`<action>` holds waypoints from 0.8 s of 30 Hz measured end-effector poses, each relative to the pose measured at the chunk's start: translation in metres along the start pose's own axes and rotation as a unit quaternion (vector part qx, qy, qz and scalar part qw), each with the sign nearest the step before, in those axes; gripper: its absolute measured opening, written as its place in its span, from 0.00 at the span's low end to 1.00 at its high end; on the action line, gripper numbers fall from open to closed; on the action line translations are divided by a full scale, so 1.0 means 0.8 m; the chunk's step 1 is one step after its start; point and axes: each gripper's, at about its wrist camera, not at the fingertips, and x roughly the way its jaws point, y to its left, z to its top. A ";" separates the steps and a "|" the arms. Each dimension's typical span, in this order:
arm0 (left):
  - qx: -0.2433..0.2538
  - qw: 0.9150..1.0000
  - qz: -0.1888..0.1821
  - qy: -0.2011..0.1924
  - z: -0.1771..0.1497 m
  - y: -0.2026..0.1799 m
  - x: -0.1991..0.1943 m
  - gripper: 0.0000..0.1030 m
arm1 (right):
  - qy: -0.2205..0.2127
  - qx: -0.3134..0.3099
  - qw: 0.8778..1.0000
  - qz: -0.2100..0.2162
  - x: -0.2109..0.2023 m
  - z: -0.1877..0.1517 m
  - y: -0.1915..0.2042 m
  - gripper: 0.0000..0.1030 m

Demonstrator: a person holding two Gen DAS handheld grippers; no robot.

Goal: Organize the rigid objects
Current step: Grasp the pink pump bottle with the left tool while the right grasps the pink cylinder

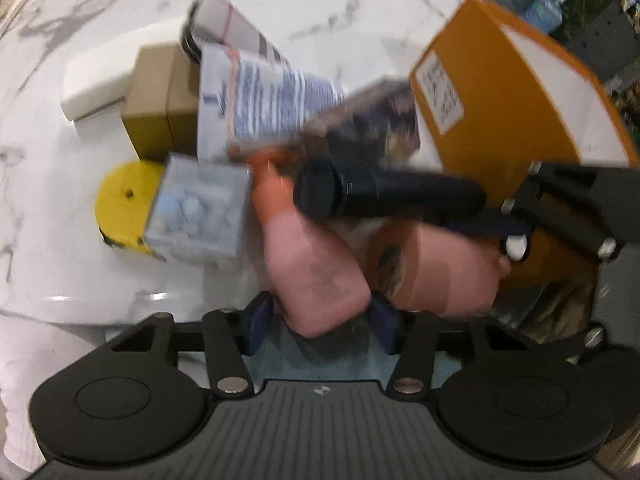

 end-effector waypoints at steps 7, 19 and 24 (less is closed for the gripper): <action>0.010 1.000 0.011 -0.004 -0.006 0.007 -0.023 0.47 | -0.015 0.027 0.999 0.007 -0.016 0.000 0.001 0.55; 0.027 1.000 0.011 -0.010 -0.013 0.013 -0.054 0.45 | -0.015 0.144 0.988 0.061 0.000 0.015 -0.016 0.55; 0.039 0.999 0.024 -0.002 -0.016 0.010 -0.047 0.50 | -0.012 0.139 0.989 0.058 -0.003 0.013 -0.016 0.56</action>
